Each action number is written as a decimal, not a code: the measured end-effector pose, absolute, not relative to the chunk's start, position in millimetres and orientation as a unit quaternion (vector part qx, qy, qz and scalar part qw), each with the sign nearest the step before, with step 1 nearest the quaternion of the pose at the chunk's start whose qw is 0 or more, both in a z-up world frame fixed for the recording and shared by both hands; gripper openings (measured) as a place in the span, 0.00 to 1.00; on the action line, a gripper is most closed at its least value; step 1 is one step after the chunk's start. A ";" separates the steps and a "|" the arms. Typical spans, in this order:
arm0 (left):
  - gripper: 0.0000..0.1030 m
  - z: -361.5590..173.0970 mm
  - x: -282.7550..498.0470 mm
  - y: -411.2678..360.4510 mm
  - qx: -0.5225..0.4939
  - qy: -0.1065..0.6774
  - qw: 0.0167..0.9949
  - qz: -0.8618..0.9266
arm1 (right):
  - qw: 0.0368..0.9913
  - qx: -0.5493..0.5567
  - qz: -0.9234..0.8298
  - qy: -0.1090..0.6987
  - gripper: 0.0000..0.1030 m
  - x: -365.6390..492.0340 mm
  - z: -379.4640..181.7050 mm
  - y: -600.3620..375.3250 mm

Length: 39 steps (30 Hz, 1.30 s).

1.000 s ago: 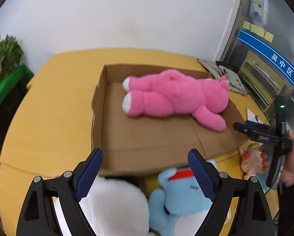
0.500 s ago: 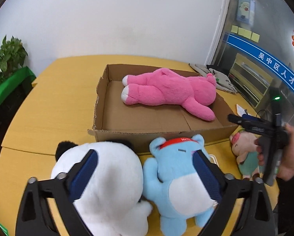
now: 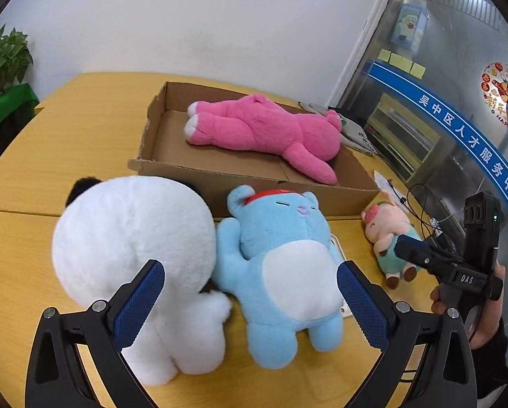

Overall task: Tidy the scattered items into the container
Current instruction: 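Withdraw both grippers toward the white panda and light-blue bear, then close the left gripper on the white panda's body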

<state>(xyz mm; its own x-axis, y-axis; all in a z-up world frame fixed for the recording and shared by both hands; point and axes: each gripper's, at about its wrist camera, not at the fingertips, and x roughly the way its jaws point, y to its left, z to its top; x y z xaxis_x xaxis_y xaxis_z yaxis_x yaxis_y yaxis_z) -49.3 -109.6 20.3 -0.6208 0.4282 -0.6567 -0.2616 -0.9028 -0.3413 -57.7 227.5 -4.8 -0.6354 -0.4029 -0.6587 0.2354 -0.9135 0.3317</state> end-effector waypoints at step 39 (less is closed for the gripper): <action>1.00 16.6 -41.0 -98.7 -0.390 -0.075 0.197 0.896 | 0.176 0.411 -0.893 -0.058 1.00 -44.3 -21.0 198.0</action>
<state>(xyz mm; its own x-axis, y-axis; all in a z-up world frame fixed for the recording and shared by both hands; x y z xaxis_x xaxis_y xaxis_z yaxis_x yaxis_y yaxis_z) -41.0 -98.7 16.6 -0.6182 0.4125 -0.6691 -0.2955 -0.9108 -0.2884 -44.3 198.0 -21.0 -0.6010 -0.3617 -0.7127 0.2661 -0.9314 0.2483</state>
